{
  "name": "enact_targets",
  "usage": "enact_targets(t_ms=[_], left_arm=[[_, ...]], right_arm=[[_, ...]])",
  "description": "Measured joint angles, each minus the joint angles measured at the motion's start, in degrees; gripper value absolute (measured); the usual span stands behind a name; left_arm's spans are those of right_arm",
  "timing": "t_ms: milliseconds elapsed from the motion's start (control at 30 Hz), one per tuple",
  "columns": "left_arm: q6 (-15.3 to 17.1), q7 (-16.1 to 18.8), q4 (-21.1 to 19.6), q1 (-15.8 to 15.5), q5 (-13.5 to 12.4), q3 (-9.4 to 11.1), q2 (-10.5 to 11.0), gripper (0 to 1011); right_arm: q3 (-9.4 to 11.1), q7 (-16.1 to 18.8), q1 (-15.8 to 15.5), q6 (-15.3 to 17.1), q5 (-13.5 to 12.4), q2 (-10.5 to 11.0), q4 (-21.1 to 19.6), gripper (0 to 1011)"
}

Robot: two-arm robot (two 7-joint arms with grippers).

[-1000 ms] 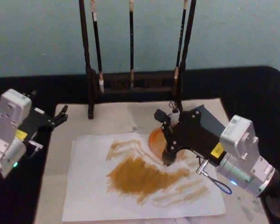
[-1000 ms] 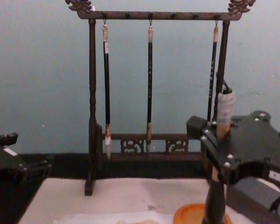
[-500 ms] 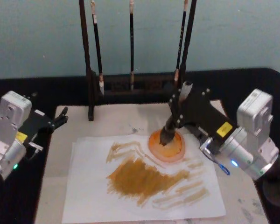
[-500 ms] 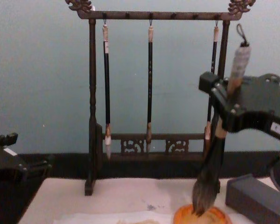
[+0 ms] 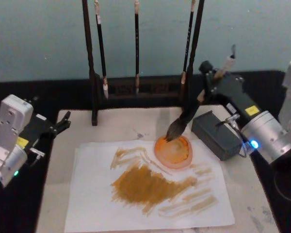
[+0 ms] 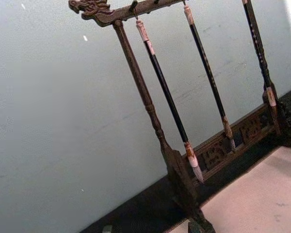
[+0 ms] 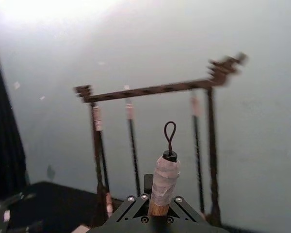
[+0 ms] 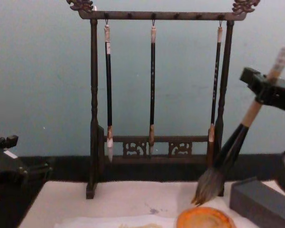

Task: Pick up the brush from the inkstone, write on the paper, then place the brush back to its original position.

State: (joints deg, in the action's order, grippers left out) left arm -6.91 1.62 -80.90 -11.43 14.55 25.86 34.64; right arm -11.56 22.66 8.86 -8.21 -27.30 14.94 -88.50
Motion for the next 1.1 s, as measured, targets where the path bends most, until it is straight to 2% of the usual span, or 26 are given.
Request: enact_targets(t_ms=[33, 100, 133, 233, 667, 1100], left_arm=[[0.0, 0.0, 0.0, 0.0, 0.0, 0.0, 0.0, 1009], [0.0, 0.0, 0.0, 0.0, 0.0, 0.0, 0.0, 1010], [0.0, 0.0, 0.0, 0.0, 0.0, 0.0, 0.0, 1010], [0.0, 0.0, 0.0, 0.0, 0.0, 0.0, 0.0, 1010], [0.0, 0.0, 0.0, 0.0, 0.0, 0.0, 0.0, 1010], [0.0, 0.0, 0.0, 0.0, 0.0, 0.0, 0.0, 1010]], right_arm=[[0.73, -0.11, 0.39, 1.76, -2.25, -0.23, 0.65, 2], [1.31, -0.29, 0.65, 3.5, -4.33, -0.42, 1.24, 2], [1.96, -0.52, 0.9, 5.26, -6.44, -0.6, 1.83, 2], [3.06, -1.27, 1.26, 8.3, -10.06, -0.98, 2.99, 2], [6.65, -7.35, 2.73, 16.5, -21.13, -4.0, 8.13, 2], [7.06, -10.17, 5.35, 19.71, -26.2, -5.05, 13.06, 2]])
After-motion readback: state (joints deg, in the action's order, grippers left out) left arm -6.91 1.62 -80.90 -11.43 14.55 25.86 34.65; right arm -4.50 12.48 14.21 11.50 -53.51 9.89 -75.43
